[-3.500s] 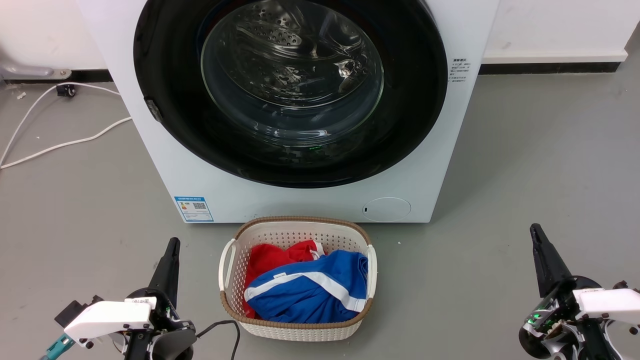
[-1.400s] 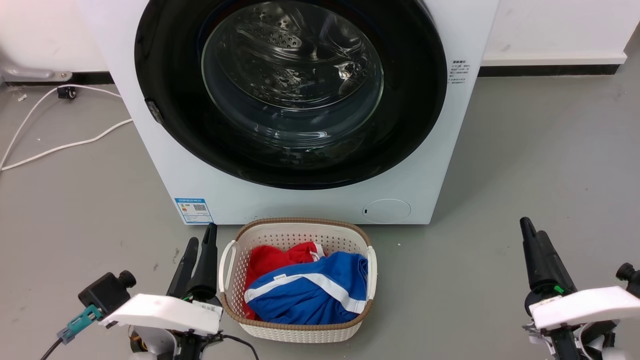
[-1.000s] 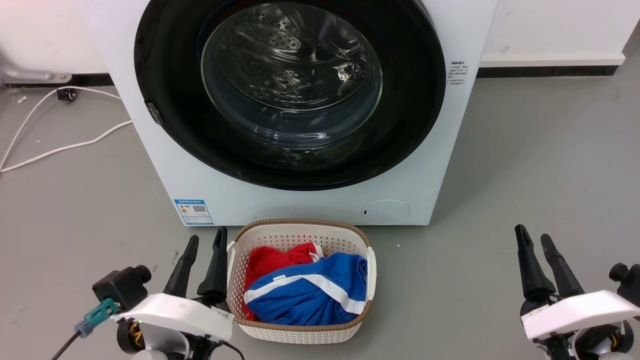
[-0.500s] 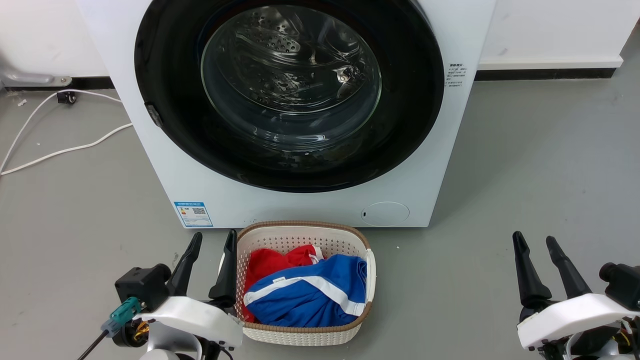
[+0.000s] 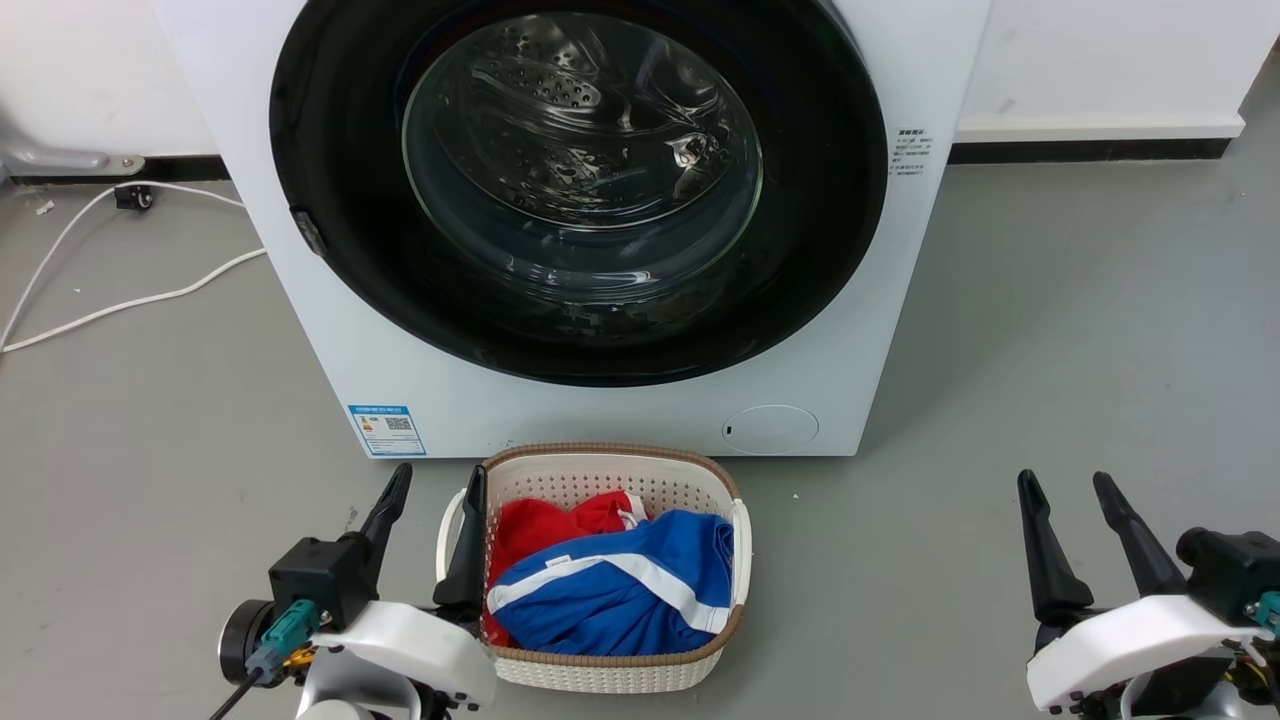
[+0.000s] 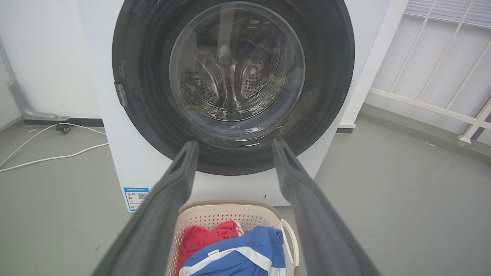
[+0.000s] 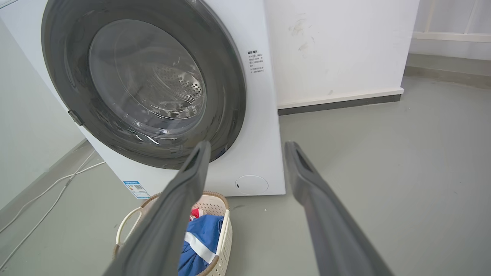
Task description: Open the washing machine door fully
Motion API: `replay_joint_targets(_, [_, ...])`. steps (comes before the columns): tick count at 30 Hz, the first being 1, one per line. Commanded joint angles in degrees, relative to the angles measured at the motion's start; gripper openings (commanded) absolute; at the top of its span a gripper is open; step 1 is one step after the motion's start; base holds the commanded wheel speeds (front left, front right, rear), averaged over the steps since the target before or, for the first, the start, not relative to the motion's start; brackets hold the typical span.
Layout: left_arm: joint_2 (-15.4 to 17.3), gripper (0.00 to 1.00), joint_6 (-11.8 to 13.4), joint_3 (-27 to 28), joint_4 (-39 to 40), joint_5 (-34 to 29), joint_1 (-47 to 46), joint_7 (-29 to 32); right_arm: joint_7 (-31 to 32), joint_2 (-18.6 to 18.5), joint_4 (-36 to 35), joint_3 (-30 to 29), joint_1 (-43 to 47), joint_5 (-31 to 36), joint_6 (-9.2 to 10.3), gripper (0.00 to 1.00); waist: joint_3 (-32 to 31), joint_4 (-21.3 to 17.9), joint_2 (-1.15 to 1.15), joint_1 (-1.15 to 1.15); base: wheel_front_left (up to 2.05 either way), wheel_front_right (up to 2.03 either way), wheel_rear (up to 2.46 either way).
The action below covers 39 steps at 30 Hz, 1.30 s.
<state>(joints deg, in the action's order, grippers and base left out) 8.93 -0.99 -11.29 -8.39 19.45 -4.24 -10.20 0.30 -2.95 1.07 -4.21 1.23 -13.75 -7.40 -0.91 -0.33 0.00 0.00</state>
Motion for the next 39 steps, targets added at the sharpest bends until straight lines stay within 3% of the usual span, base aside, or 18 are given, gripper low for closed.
replay_joint_targets(1, [0.5,1.00,0.3,-0.4,0.2,-1.4,-1.1,-0.6,0.0,0.1,-0.8,-0.1,0.1,1.8,-0.11,1.00,0.0,0.0,0.00,0.00,0.00,0.00,0.00])
replay_joint_targets(17, [0.0,1.00,0.1,-0.8,-1.6,-5.4,-1.0,-2.5,-0.5,0.1,-1.1,-0.6,0.7,8.5,-0.12,1.00,-0.2,-0.1,0.00,0.00,0.00,0.00,0.00])
replay_joint_targets(39, [-1.3,1.00,-1.2,0.1,-4.3,-10.0,-0.6,-4.8,-2.6,0.1,-0.4,-0.3,0.9,12.8,-0.08,1.00,-0.7,-0.3,0.00,0.00,0.00,0.00,0.00])
